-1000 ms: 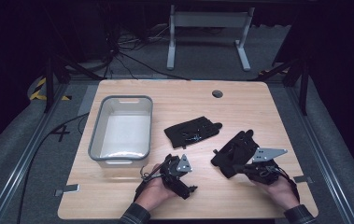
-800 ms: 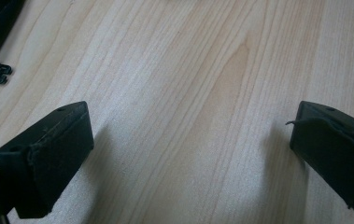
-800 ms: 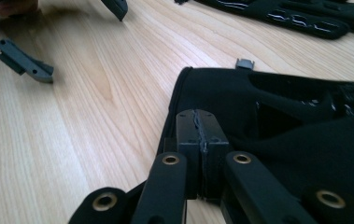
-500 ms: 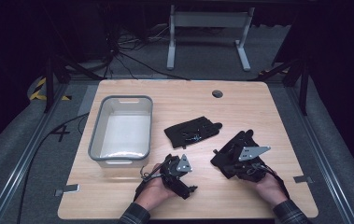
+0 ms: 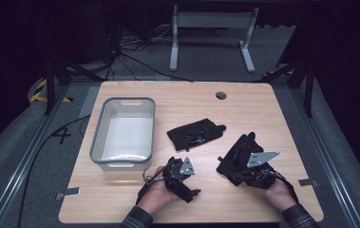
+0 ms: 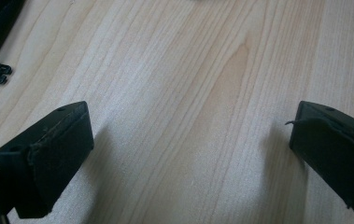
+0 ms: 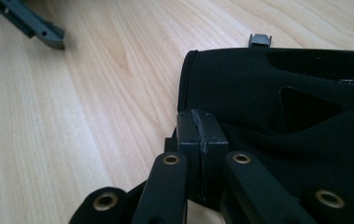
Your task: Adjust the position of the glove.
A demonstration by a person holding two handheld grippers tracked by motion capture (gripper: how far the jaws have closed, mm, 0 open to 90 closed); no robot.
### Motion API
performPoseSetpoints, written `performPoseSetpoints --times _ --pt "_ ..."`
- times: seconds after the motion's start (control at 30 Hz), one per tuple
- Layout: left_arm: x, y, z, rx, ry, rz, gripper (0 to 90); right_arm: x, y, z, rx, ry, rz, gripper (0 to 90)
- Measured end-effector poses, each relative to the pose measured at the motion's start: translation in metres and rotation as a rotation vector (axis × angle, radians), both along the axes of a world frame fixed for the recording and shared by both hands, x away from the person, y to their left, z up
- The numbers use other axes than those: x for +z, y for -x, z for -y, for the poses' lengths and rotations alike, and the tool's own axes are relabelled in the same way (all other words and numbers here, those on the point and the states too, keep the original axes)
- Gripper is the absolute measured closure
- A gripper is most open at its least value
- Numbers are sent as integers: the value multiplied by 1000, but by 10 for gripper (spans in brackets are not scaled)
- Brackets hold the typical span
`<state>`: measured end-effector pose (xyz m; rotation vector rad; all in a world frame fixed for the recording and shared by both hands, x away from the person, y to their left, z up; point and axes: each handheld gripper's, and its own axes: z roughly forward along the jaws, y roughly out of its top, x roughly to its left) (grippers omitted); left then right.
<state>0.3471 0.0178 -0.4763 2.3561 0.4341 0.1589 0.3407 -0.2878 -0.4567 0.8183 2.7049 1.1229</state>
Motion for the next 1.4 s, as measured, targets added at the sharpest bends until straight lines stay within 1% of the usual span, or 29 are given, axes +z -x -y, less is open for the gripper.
performPoseSetpoints --times 0.13,0.3,0.53,0.77,0.97,1.07,1.13,1.17,1.2,1.33,1.37,1.4 --pt "0 0 0 1 1 -1 1 0 6 6 2 -4 -14 900" --pt "0 0 0 2 1 -1 1 2 16 13 7 14 -18 900" --pt "0 0 0 4 2 -1 1 3 21 19 11 27 -28 900" --pt "0 0 0 4 1 -1 1 5 27 29 8 37 -37 900" --pt "0 0 0 4 2 -1 1 5 31 40 -12 43 -44 900" --pt "0 0 0 4 2 -1 1 6 34 50 -30 47 -46 900" --pt "0 0 0 4 2 -1 1 6 35 52 -35 47 -47 900" --pt "0 0 0 4 2 -1 1 6 37 58 -46 48 -48 900" --pt "0 0 0 4 2 -1 1 6 37 58 -46 48 -48 900" --pt "0 0 0 4 2 -1 1 7 38 67 -67 52 -50 900" --pt "0 0 0 4 2 -1 1 8 38 69 -69 49 -50 900" --pt "0 0 0 4 1 -1 1 9 37 70 -68 35 -44 900"
